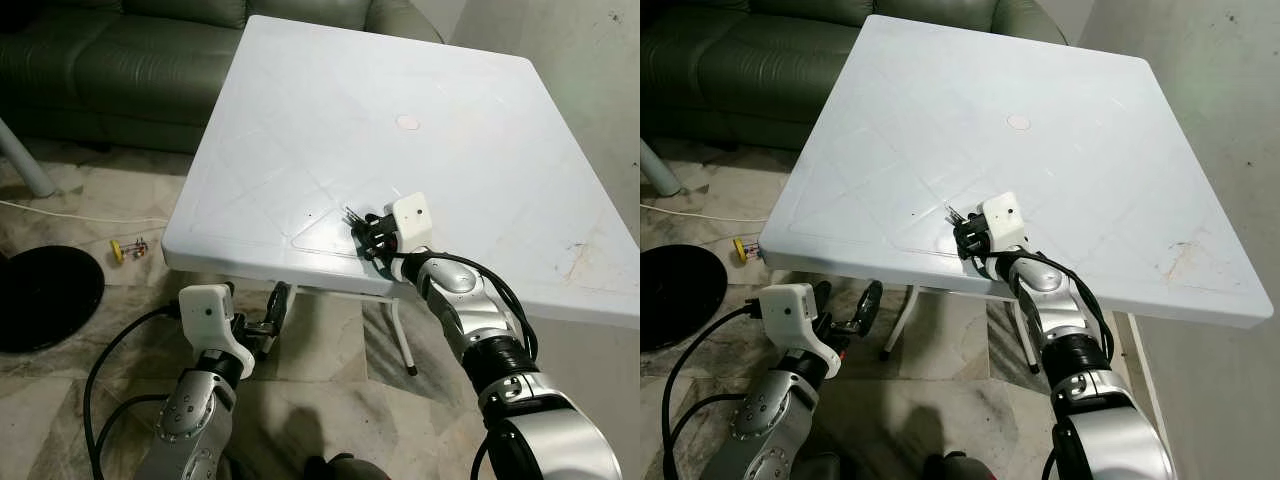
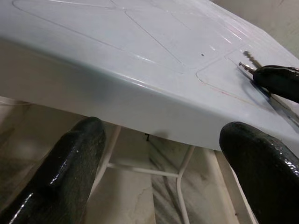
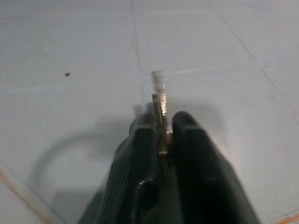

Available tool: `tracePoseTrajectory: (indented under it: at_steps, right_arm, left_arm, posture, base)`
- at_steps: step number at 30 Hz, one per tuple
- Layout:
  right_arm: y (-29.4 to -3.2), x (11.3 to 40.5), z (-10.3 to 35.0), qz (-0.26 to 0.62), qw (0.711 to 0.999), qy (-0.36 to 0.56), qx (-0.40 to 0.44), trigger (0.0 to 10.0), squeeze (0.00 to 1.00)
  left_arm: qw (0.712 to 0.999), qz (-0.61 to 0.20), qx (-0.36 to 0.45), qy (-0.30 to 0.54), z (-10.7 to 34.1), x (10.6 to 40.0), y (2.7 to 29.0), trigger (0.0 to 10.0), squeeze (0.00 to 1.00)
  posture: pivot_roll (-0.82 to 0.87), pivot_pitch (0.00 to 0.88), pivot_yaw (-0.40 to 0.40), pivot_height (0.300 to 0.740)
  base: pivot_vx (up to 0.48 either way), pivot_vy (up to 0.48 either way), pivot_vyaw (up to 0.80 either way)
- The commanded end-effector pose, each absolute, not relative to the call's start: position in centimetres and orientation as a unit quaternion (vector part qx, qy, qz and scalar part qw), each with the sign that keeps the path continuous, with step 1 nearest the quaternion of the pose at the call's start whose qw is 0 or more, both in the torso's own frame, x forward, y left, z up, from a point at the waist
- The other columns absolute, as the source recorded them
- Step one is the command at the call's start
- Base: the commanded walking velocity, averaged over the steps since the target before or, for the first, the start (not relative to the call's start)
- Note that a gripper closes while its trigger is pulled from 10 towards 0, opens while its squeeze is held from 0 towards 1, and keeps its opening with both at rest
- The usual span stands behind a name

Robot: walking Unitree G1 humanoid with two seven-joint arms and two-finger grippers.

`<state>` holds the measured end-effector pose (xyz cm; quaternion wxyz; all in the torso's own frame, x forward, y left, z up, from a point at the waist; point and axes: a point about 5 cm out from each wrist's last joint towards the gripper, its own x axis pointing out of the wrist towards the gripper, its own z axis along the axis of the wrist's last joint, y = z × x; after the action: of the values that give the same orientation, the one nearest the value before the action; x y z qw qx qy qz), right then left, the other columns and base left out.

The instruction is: Hang keys on a hook

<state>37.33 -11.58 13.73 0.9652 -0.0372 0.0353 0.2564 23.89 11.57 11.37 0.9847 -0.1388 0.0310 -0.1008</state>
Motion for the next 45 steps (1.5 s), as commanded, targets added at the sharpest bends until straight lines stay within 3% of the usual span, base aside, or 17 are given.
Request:
tracePoseTrajectory:
  at_steps: [1,5,6,7,9,10,25,32,45]
  right_arm:
    - [-12.0,37.4,14.0,0.262,0.965,0.026,0.006,0.0,0.00]
    - [-12.4,37.6,14.7,0.265,0.960,0.017,0.086,0.0,0.00]
    - [-12.5,37.7,14.8,0.265,0.959,0.013,0.101,0.6,0.00]
    - [-12.6,37.6,15.3,0.274,0.954,-0.005,0.126,8.9,0.00]
    - [-12.6,37.6,15.4,0.278,0.951,-0.008,0.136,8.9,0.00]
    - [-12.6,37.6,15.6,0.286,0.947,-0.011,0.144,10.0,0.00]
    - [-12.9,37.7,16.2,0.255,0.962,-0.061,0.074,10.0,0.00]
    - [-13.5,37.9,16.1,0.205,0.975,-0.063,-0.063,10.0,0.00]
    - [-14.2,38.2,16.7,0.176,0.980,-0.087,-0.033,10.0,0.00]
  left_arm:
    - [0.982,-0.104,-0.157,0.026,11.8,23.8,10.9,10.0,0.00]
    - [0.982,-0.104,-0.158,0.026,11.8,23.8,10.8,10.0,0.00]
    - [0.982,-0.104,-0.158,0.026,11.8,23.8,10.8,10.0,0.00]
    - [0.982,-0.105,-0.158,0.027,11.7,23.9,10.7,10.0,0.00]
    - [0.982,-0.105,-0.158,0.027,11.7,23.9,10.7,10.0,0.00]
    - [0.981,-0.105,-0.158,0.027,11.7,23.9,10.6,10.0,0.00]
    - [0.982,-0.106,-0.155,0.024,11.8,24.0,10.4,10.0,0.00]
    - [0.982,-0.102,-0.157,0.024,11.8,24.1,10.5,10.0,0.00]
    - [0.982,-0.101,-0.156,0.023,11.8,24.2,10.6,10.0,0.00]
  posture:
    - [0.07,0.185,-0.146,0.715]
    - [0.07,0.180,-0.145,0.715]
    - [0.07,0.180,-0.145,0.715]
    - [0.07,0.177,-0.146,0.715]
    - [0.07,0.175,-0.145,0.715]
    - [0.07,0.173,-0.146,0.715]
    - [0.07,0.162,-0.146,0.715]
    - [0.06,0.171,-0.145,0.715]
    - [0.06,0.174,-0.143,0.715]
  base:
    - [0.000,0.000,0.00]
    - [0.000,0.000,0.00]
    - [0.000,0.000,0.00]
    - [0.000,0.000,0.00]
    - [0.000,0.000,0.00]
    - [0.000,0.000,0.00]
    - [0.000,0.000,0.00]
    - [0.000,0.000,0.00]
    - [0.000,0.000,0.00]
